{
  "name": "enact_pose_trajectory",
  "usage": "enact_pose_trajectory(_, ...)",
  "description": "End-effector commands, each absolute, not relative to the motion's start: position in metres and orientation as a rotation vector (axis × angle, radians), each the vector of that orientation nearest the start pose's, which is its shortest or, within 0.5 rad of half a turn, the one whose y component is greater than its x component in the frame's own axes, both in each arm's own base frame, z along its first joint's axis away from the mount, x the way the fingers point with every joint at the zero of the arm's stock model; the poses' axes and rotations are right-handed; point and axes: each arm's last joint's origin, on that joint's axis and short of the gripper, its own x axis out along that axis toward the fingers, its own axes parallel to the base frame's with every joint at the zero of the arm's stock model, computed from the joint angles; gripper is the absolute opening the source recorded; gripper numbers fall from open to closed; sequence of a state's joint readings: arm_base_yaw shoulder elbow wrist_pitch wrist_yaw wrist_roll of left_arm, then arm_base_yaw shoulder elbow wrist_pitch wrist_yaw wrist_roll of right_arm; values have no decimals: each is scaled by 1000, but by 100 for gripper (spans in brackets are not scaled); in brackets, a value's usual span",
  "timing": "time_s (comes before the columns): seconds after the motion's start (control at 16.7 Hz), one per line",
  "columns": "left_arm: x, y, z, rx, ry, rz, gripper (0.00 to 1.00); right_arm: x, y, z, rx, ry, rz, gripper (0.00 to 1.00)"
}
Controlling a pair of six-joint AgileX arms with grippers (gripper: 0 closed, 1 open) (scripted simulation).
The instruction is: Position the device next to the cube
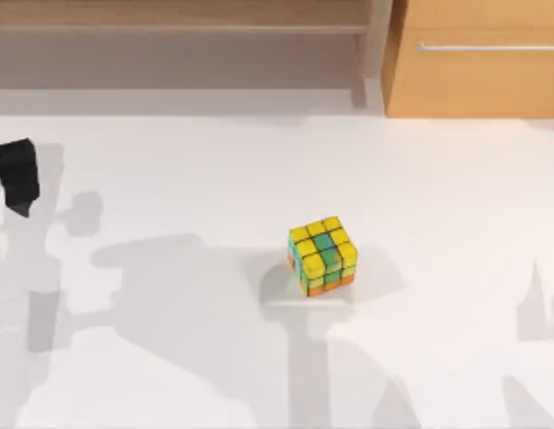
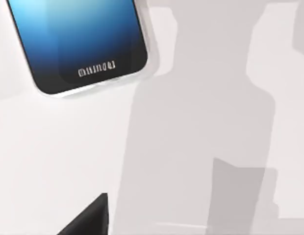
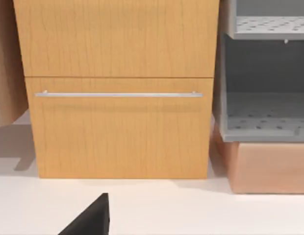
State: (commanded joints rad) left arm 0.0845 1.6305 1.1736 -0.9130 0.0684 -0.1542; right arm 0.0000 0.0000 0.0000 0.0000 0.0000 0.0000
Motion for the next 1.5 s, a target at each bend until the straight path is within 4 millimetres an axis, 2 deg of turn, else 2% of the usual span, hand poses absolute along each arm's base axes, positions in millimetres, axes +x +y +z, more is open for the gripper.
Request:
enact_pose_trajectory(0.18,356,53,181,-309,1506,221,100,106,-1,160,0,0,0,100)
enact_pose_trajectory(0.3,382,73,164,-342,1543,280,100,106,-1,160,0,0,0,100)
enact_pose_trajectory(0.54,413,102,145,-371,1545,360,100,106,-1,160,0,0,0,100)
enact_pose_trajectory(0.66,417,107,142,-372,1539,373,100,106,-1,160,0,0,0,100)
enact_pose_trajectory(0.96,417,105,142,-370,1538,369,100,106,-1,160,0,0,0,100)
enact_pose_trajectory(1.32,417,107,105,-372,1538,373,100,106,-1,160,0,0,0,100)
enact_pose_trajectory(1.5,417,107,102,-372,1539,373,100,106,-1,160,0,0,0,100)
